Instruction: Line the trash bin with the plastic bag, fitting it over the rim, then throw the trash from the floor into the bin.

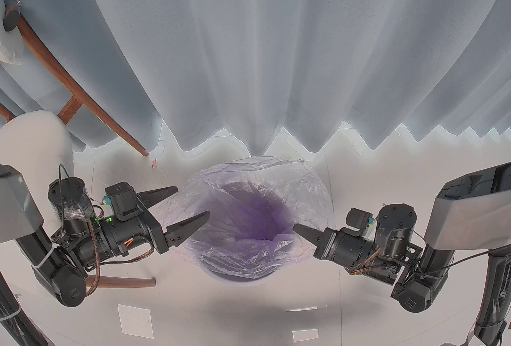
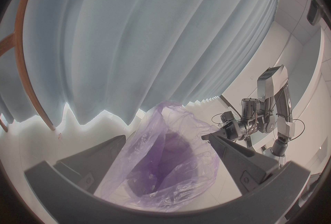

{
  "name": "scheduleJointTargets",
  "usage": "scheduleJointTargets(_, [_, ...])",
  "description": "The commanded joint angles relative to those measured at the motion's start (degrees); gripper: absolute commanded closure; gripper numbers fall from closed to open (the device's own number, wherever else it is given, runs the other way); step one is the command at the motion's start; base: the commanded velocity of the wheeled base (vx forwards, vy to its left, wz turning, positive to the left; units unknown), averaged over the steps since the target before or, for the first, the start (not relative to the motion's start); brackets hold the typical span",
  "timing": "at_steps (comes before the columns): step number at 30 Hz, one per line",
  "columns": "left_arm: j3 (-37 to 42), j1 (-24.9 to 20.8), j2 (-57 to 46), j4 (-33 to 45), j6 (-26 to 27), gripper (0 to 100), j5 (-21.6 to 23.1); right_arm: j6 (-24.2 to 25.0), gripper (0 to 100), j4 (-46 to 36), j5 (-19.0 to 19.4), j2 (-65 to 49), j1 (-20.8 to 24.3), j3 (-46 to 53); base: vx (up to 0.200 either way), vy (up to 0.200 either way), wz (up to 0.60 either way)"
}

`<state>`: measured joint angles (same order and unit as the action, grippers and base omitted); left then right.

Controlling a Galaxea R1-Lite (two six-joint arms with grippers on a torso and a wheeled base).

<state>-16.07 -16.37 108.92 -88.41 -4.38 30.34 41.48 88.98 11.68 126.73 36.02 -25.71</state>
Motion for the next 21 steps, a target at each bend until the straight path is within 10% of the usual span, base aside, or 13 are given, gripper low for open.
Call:
scheduleJointTargets(1, [-0.98, 0.11, 2.43, -0.01, -0.02, 0, -0.11, 0.0, 100, 1.02, 0.01, 0.18, 0.36, 0.05, 0.0, 0.0, 0.0])
scheduleJointTargets(20, [-6.34, 0.82, 6.48, -0.01, 0.07, 0, -0.46, 0.0, 100, 1.02, 0.01, 0.18, 0.72, 0.05, 0.0, 0.0, 0.0])
scheduleJointTargets(21, [-6.34, 0.82, 6.65, -0.01, 0.07, 100, -0.46, 0.0, 100, 1.02, 0.01, 0.18, 0.72, 0.05, 0.0, 0.0, 0.0])
